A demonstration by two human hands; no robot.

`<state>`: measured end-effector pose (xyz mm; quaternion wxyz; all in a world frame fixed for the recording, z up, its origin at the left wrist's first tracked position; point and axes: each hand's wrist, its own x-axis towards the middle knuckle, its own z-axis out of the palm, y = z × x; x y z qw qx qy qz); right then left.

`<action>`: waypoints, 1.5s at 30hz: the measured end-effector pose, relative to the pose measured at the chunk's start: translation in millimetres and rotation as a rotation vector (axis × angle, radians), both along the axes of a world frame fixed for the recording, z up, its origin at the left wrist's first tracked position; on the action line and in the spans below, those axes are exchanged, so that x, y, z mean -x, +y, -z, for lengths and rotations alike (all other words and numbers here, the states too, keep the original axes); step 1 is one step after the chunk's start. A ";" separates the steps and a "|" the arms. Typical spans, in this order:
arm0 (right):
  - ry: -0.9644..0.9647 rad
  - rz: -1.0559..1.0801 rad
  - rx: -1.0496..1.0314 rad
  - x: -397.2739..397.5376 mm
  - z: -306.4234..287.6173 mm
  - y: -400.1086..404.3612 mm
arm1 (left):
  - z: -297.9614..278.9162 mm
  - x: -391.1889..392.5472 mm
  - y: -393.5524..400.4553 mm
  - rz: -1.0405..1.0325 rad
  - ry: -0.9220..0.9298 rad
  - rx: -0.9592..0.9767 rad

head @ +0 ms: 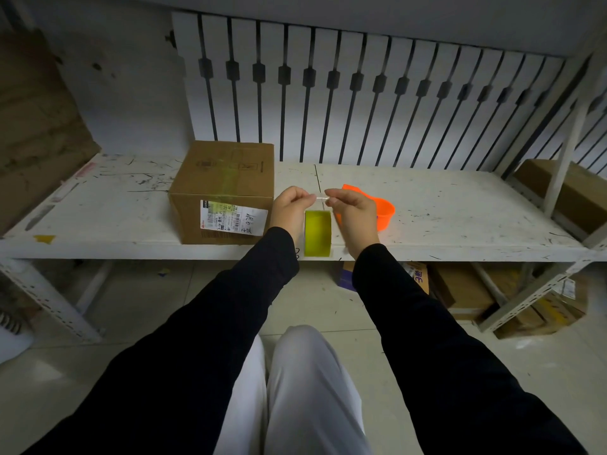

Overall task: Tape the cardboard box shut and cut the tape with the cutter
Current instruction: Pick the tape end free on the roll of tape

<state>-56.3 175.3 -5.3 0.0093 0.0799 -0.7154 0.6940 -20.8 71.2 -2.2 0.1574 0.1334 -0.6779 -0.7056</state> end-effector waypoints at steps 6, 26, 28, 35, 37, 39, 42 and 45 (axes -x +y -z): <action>-0.010 -0.012 -0.083 0.0 1.4 -0.8 | 5.2 0.0 -3.6 -0.015 0.005 0.032; 0.056 0.025 -0.307 3.3 2.7 -6.9 | 11.1 5.2 -2.2 -0.060 0.004 0.137; 0.049 0.033 -0.318 0.9 -3.0 -7.1 | 9.8 5.1 -2.3 -0.050 0.006 0.169; 0.060 0.011 -0.309 2.5 -3.3 -8.6 | 0.0 4.7 2.5 0.030 -0.051 0.051; 0.054 0.013 -0.327 8.3 3.3 -8.6 | -0.8 6.1 1.9 0.073 -0.061 0.153; 0.049 0.012 -0.327 9.3 4.8 -7.6 | -2.0 6.6 2.0 0.081 -0.065 0.221; 0.034 0.008 -0.308 4.0 -1.9 -5.2 | -1.5 8.7 1.0 0.066 -0.084 0.276; 0.015 -0.010 -0.295 0.6 -4.2 -2.4 | -1.2 9.7 -1.3 0.072 -0.092 0.316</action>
